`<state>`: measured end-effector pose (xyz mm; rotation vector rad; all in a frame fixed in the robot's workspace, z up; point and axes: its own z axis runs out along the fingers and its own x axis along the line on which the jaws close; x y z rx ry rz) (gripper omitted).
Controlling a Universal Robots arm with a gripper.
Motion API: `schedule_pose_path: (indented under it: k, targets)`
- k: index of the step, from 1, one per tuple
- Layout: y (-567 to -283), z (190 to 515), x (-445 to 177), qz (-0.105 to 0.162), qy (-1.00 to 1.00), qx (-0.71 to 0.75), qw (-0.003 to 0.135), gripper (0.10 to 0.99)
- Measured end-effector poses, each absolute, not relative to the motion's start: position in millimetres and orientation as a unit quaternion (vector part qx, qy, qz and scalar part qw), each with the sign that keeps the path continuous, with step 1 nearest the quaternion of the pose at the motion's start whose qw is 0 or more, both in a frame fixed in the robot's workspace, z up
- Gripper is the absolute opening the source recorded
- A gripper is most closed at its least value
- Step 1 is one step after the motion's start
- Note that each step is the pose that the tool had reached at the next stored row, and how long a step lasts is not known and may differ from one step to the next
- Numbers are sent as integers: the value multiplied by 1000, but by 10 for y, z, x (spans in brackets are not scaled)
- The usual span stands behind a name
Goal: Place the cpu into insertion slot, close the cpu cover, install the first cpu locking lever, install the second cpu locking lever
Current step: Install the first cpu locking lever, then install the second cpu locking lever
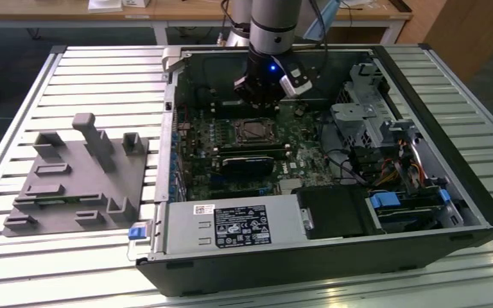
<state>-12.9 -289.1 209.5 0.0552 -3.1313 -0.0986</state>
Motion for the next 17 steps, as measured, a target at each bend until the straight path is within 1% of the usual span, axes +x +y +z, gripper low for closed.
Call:
schedule_pose_path:
  k: [17]
  targets:
    - [-2963,2095,-128,-31,-999,18,4,106]
